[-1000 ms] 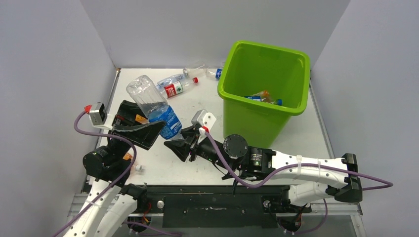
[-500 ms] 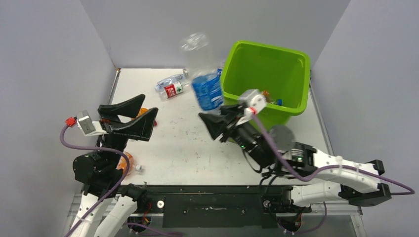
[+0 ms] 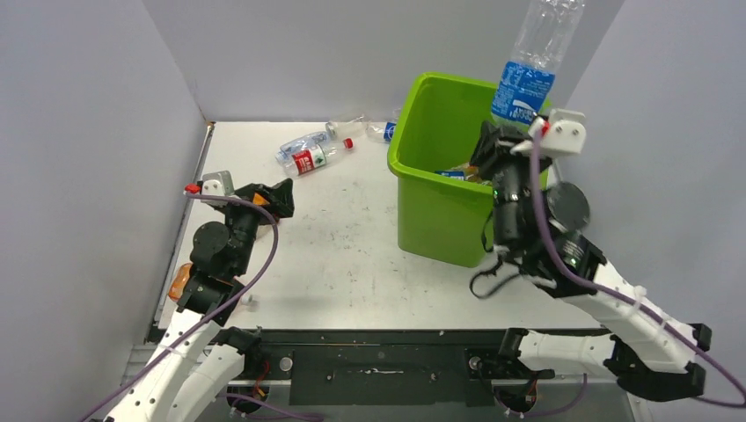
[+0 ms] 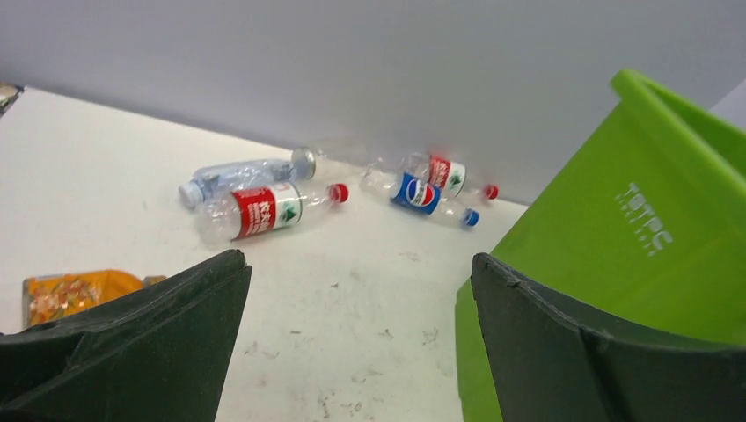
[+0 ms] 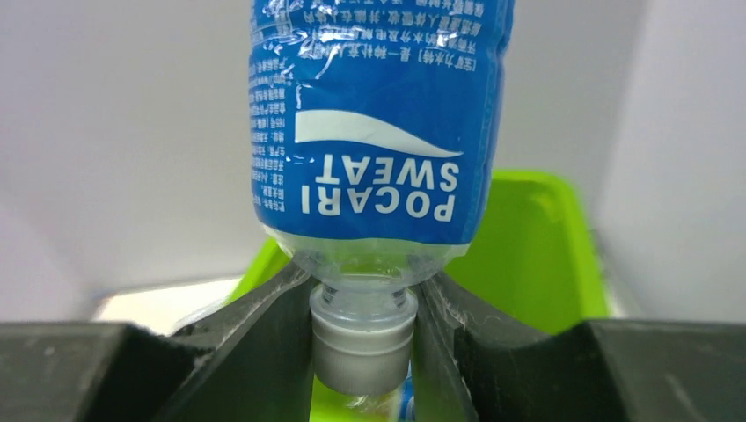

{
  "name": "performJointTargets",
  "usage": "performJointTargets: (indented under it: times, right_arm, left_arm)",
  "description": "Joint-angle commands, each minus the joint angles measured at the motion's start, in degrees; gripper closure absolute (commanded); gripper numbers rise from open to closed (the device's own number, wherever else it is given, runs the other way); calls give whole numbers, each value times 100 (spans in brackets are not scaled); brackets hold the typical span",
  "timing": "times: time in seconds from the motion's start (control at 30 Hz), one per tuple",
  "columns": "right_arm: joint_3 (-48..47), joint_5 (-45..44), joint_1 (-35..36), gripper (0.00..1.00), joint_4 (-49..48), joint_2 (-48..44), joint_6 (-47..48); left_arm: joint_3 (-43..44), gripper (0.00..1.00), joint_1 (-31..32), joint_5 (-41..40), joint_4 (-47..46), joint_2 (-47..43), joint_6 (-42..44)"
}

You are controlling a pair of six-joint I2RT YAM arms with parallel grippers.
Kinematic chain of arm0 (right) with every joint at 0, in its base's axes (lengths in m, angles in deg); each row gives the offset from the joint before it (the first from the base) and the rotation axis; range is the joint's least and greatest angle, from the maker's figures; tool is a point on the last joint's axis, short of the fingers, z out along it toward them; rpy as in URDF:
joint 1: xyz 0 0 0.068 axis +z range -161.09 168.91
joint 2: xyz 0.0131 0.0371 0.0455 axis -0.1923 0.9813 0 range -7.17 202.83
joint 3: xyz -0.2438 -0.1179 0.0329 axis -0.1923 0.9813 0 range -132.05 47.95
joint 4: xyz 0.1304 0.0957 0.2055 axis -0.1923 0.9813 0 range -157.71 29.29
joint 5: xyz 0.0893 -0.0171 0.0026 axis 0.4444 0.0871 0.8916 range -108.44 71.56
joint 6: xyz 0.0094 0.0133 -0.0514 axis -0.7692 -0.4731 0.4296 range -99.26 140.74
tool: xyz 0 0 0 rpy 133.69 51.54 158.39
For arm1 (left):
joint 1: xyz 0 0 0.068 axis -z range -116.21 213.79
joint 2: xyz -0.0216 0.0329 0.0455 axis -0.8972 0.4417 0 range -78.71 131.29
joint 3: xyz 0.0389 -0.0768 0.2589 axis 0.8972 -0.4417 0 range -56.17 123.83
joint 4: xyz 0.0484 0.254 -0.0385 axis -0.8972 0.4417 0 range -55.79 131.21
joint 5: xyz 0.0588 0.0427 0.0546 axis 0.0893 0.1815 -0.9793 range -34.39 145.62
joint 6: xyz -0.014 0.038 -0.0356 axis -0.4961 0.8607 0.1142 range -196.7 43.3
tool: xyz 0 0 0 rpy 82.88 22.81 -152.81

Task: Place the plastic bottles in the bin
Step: Place the plastic bottle in the trash bin.

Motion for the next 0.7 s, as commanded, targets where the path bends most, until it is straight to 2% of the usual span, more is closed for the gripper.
performJointTargets:
  times: [0.0,0.07,0.13,0.27,0.47,0.67]
  right_arm:
    - [-625,1535,-2206,95,1683,682,-1674]
    - [-635,2441,-3249,95,1889,826,-2313]
    - [-383,3042,-3968,95,1719,820,-2732]
    - [65,3716,-4849,95,1506,980,-3355]
    - [715,4066,-5164,95,848,994,-3732]
    - [663,4095,-5163,95,1001,1107,-3693]
  left_arm:
    - [-40,4,-45,-207,-64,-54,136]
    - [-67,4,-45,-240,-43,-84,151]
    - [-138,4,-36,-244,-62,-134,160]
    - [-190,4,-27,-222,-93,-165,135]
    - [-203,4,-3,-56,-95,-159,29]
    - [-210,4,32,-14,-108,-161,-5]
